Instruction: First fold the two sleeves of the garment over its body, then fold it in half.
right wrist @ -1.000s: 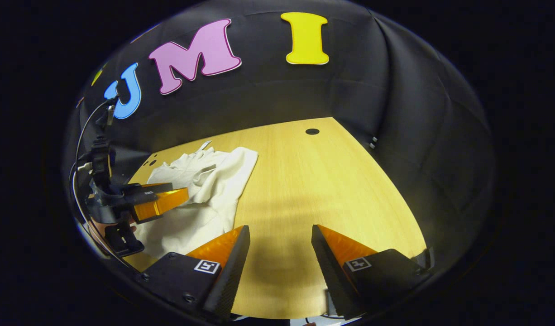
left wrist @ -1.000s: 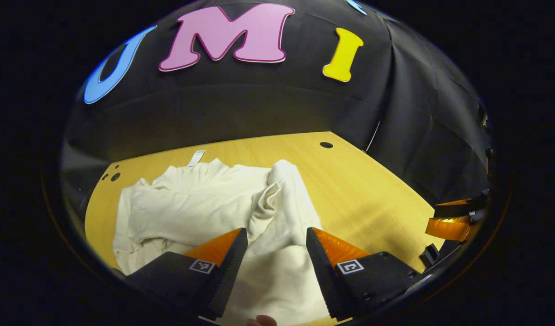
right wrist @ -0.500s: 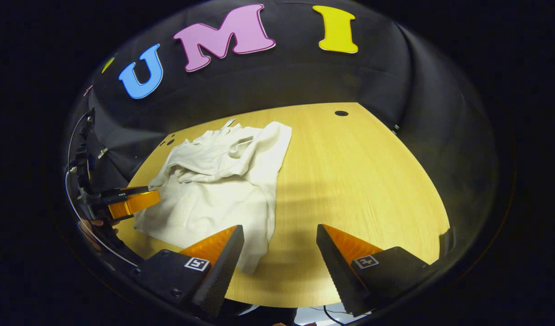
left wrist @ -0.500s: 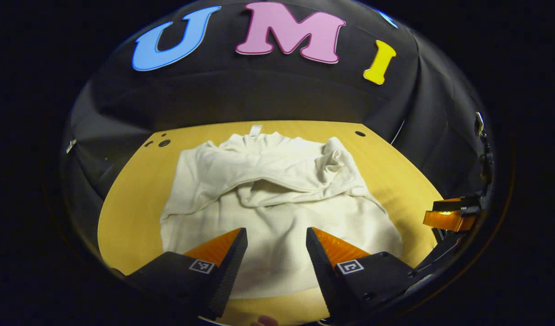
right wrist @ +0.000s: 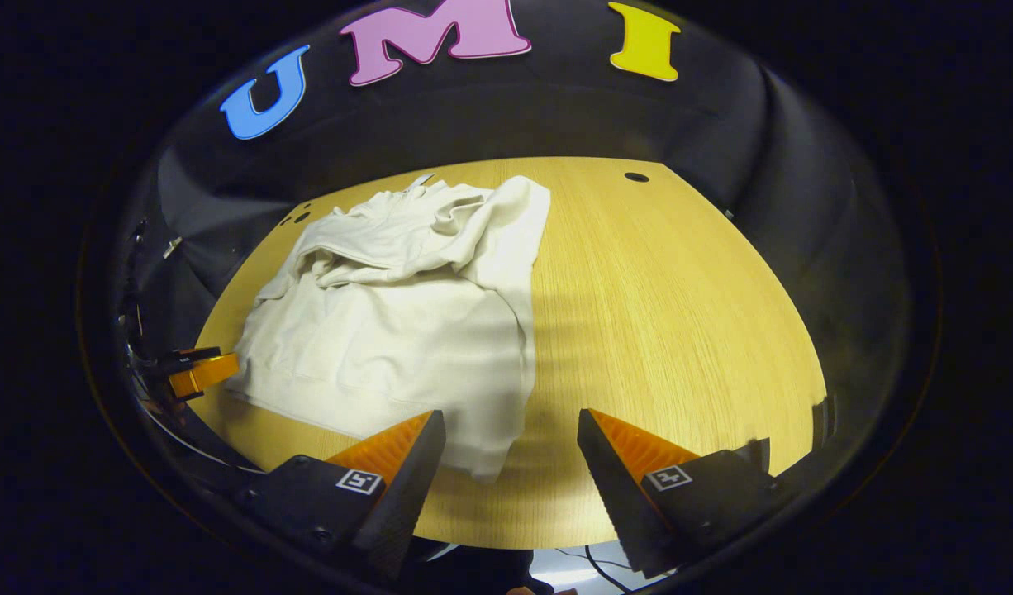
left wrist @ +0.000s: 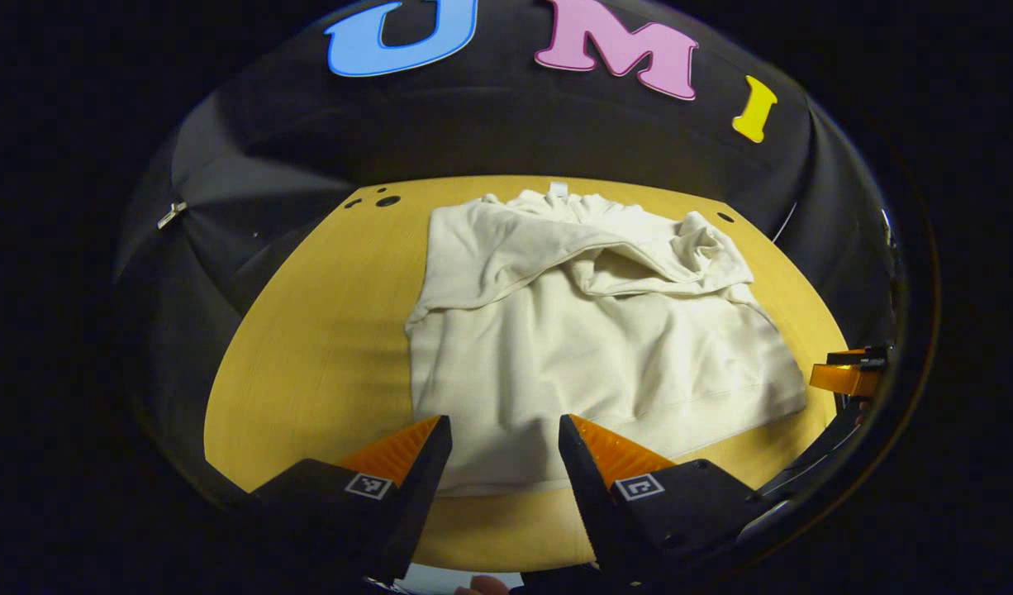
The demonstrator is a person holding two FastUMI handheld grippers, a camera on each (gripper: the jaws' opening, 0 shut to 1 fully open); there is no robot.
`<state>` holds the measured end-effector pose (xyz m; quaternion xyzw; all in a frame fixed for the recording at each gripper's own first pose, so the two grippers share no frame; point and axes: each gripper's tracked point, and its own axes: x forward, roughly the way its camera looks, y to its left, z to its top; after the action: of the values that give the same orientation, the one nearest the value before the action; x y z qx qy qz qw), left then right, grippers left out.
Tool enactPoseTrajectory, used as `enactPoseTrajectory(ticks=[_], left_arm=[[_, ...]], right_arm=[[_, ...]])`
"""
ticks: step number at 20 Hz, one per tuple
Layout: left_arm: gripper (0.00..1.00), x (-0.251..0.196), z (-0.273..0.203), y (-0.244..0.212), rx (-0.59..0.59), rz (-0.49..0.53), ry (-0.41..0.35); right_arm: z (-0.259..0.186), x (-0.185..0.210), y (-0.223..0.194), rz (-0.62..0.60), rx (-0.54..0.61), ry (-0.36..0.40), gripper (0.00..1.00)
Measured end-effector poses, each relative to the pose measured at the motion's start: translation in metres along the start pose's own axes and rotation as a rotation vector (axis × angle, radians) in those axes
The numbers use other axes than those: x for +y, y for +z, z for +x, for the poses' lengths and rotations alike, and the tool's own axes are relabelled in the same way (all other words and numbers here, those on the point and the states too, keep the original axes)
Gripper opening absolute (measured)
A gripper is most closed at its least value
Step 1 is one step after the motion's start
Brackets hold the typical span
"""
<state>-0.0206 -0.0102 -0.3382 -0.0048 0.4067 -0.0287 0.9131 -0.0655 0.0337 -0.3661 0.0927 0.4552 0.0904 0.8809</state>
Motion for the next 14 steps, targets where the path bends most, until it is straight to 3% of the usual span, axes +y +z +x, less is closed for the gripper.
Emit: enactPoseTrajectory(ticks=[10,14], left_arm=[[0.85,0.019,0.032,-0.028,0.103,0.035,0.011],[0.90,0.019,0.036,-0.025,0.061,0.042,0.005]], right_arm=[[0.033,0.015,-0.019,0.013,0.069,0.004,0.99],[0.047,0.017,-0.029,-0.040,0.085,-0.017,0.99]])
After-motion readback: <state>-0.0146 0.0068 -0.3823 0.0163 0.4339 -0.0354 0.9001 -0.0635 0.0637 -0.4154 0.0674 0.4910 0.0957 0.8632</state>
